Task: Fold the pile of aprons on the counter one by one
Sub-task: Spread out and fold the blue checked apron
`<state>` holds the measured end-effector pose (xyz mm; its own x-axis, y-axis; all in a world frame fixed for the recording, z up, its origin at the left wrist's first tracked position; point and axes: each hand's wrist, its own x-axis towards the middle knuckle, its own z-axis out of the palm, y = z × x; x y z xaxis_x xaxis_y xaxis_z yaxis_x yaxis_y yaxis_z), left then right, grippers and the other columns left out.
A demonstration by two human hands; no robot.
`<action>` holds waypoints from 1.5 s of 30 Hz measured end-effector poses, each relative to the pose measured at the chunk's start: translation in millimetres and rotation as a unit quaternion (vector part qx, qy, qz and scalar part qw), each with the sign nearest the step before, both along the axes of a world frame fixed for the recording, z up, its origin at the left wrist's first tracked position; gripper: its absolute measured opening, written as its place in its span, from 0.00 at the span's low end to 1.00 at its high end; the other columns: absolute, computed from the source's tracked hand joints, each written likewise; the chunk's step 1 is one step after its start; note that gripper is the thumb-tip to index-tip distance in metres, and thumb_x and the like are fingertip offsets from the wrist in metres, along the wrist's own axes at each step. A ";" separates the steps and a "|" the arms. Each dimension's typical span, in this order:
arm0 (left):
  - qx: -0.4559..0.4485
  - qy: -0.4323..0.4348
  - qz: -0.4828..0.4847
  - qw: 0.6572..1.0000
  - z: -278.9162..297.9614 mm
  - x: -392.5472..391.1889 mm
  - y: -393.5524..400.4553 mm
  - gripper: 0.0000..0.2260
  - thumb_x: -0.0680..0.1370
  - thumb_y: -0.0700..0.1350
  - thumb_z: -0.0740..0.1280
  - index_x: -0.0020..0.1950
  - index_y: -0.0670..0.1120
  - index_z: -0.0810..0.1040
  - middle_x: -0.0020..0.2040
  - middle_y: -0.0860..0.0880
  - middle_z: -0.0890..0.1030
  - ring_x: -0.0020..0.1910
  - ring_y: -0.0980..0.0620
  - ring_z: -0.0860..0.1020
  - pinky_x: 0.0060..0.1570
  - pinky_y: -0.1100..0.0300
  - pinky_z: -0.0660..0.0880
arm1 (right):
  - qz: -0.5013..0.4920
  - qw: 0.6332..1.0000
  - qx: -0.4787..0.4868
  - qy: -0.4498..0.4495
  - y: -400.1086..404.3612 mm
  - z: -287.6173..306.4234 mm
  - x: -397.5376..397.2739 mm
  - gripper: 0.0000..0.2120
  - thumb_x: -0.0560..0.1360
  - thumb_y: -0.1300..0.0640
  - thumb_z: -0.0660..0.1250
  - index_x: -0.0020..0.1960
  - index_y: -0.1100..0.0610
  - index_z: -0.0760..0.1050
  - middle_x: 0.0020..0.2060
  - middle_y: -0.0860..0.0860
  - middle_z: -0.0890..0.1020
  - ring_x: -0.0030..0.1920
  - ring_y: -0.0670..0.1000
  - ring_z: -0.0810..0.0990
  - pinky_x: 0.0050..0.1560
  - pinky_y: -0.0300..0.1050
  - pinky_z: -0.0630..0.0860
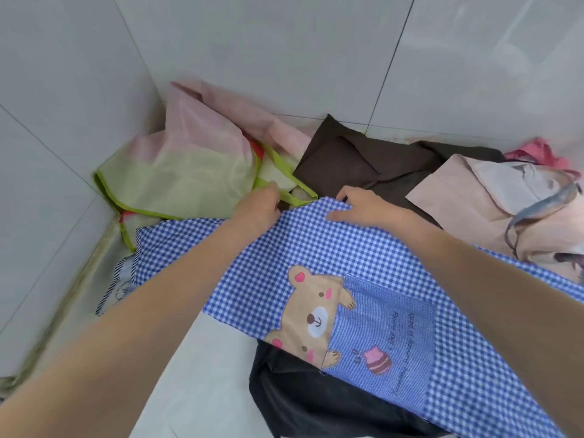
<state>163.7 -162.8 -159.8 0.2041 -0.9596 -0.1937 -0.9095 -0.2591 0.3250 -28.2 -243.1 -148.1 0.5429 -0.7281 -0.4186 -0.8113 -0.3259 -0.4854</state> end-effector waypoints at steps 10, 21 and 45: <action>0.139 0.077 -0.399 0.903 -33.3 -74.2 51.5 0.20 0.81 0.48 0.59 0.73 0.54 0.64 0.69 0.54 0.64 0.66 0.54 0.64 0.62 0.63 0.62 | 0.079 0.994 -0.073 0.027 11.9 3.8 -29.4 0.11 0.75 0.52 0.68 0.49 0.60 0.72 0.41 0.49 0.72 0.44 0.51 0.71 0.39 0.43 0.63; 0.230 0.419 -0.056 0.876 -28.8 -40.4 46.4 0.14 0.81 0.37 0.59 0.66 0.41 0.73 0.63 0.47 0.75 0.59 0.50 0.76 0.57 0.61 0.74 | 0.216 0.920 -0.315 0.085 113.9 3.4 -63.8 0.20 0.68 0.62 0.72 0.58 0.56 0.72 0.46 0.51 0.80 0.39 0.54 0.81 0.33 0.47 0.76; 0.189 0.030 0.087 0.978 8.9 -15.9 145.2 0.21 0.77 0.40 0.65 0.67 0.37 0.62 0.42 0.43 0.76 0.40 0.46 0.78 0.38 0.53 0.73 | 0.375 0.852 -0.325 0.165 203.0 -42.3 -72.3 0.37 0.46 0.69 0.79 0.52 0.59 0.67 0.31 0.52 0.75 0.21 0.47 0.43 0.22 0.33 0.42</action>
<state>147.8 -17.6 -150.9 0.3352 -0.7687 -0.5448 -0.8228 -0.5205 0.2281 -100.5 -40.1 -190.4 0.8881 -0.3648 -0.2797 -0.3141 -0.9258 0.2102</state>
